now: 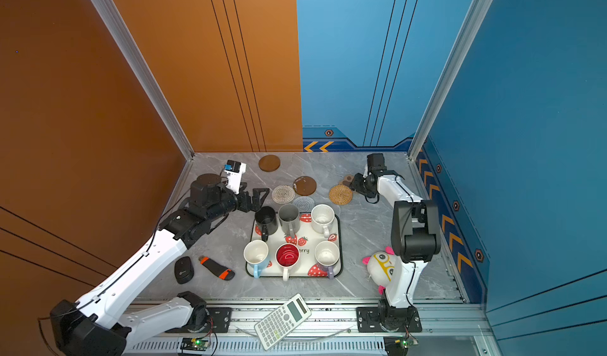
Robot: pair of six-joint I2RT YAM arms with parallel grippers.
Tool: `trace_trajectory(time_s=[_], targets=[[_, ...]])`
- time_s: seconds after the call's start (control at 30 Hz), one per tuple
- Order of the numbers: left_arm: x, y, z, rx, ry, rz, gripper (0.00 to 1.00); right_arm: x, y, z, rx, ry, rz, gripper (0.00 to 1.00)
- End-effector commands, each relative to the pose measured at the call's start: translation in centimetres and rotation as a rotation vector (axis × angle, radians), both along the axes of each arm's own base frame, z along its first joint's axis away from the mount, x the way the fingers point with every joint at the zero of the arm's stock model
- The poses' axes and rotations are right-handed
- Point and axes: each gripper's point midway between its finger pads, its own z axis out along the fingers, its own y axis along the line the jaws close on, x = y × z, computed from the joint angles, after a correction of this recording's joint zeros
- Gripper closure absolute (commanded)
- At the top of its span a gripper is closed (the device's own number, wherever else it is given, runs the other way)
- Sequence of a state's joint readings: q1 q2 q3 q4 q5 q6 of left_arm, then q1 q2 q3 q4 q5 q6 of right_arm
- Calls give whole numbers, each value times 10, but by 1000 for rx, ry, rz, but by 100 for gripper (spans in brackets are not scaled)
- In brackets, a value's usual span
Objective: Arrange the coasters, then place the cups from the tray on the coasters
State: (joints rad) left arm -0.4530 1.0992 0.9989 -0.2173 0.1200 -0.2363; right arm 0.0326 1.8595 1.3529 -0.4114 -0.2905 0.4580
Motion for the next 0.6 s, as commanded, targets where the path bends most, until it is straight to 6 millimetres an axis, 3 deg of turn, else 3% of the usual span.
trace_trajectory(time_s=[0.0, 0.23, 0.57], targets=[[-4, 0, 13, -5, -27, -2, 0, -9, 12, -10, 77, 9, 15, 33], [-5, -1, 12, -2, -28, -4, 0, -12, 20, -38, 137, 63, 15, 39], [-6, -1, 12, 3, -27, 0, 0, -5, 17, -70, 197, 101, -19, 38]])
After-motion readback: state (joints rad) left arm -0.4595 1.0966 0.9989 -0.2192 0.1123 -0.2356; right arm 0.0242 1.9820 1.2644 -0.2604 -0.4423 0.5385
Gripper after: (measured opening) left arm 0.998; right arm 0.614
